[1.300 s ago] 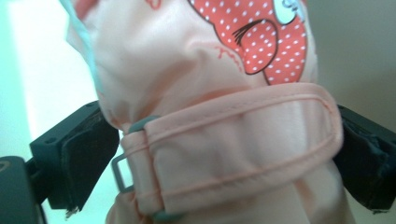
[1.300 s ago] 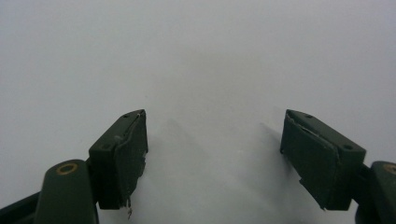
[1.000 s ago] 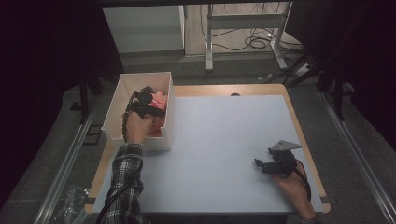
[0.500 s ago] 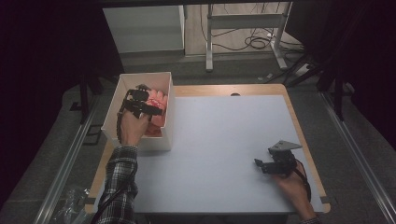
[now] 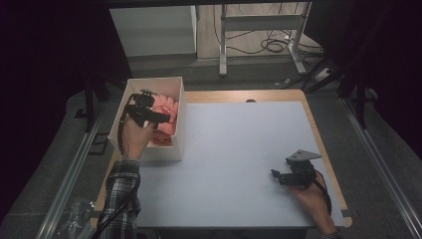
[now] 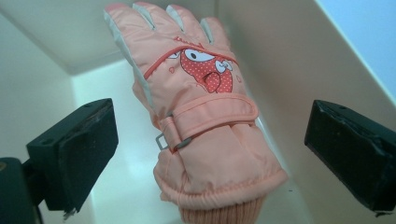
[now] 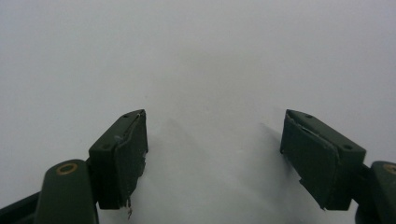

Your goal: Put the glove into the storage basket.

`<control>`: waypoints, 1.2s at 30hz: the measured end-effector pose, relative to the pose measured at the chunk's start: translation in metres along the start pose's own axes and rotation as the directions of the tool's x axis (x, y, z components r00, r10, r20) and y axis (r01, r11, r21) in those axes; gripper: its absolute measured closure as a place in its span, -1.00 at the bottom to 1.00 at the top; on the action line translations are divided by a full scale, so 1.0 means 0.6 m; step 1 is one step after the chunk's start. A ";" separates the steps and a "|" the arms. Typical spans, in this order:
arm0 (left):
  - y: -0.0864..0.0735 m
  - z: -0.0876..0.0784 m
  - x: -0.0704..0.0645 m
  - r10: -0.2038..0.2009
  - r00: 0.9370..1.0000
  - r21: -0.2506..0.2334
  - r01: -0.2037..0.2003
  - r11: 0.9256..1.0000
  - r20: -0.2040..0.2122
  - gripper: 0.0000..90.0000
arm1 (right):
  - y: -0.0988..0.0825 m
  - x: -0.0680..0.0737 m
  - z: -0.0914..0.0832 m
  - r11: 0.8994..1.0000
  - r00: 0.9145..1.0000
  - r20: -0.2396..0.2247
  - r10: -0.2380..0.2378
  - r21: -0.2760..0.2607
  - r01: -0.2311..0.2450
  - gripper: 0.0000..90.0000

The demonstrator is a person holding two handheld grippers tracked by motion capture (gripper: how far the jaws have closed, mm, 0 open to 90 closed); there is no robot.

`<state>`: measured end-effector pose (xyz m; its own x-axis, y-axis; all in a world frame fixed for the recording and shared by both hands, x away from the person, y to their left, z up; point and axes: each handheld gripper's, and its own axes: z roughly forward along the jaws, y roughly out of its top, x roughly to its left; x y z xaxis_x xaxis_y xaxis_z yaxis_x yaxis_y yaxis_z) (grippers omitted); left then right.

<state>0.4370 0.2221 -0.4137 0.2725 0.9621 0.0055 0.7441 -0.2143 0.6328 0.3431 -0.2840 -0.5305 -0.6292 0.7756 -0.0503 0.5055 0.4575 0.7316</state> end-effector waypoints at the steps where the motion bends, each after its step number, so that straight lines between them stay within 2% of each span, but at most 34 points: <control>1: -0.001 -0.004 0.001 -0.001 1.000 -0.007 0.001 1.000 0.006 -0.93 | 0.000 0.000 0.000 1.000 1.000 0.000 0.000 -0.001 0.000 -0.48; 3: -0.003 -0.011 0.002 -0.004 1.000 -0.019 0.004 1.000 0.015 -0.93 | 0.000 0.000 0.000 1.000 1.000 0.000 0.000 -0.001 0.000 -0.48; 12: -0.012 -0.043 -0.001 0.030 0.999 -0.070 -0.027 0.997 0.043 -0.93 | 0.000 0.000 0.000 1.000 1.000 0.000 0.000 -0.001 0.000 -0.48; 20: -0.015 -0.064 -0.016 0.067 0.994 -0.101 -0.059 0.993 0.081 -0.93 | 0.000 0.000 0.000 1.000 1.000 0.001 0.000 -0.001 0.000 -0.48; 28: -0.011 -0.084 -0.050 0.119 0.985 -0.133 -0.103 0.986 0.126 -0.93 | 0.000 0.000 0.000 1.000 1.000 0.001 0.000 -0.001 0.000 -0.48; 36: -0.006 -0.086 -0.095 0.179 0.969 -0.152 -0.154 0.976 0.170 -0.93 | 0.000 0.000 0.000 1.000 1.000 0.001 0.000 -0.002 0.000 -0.48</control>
<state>0.3874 0.1768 -0.3761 0.5013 0.8652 -0.0131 0.5916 -0.3316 0.7349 0.3431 -0.2838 -0.5306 -0.6289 0.7758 -0.0511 0.5043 0.4571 0.7326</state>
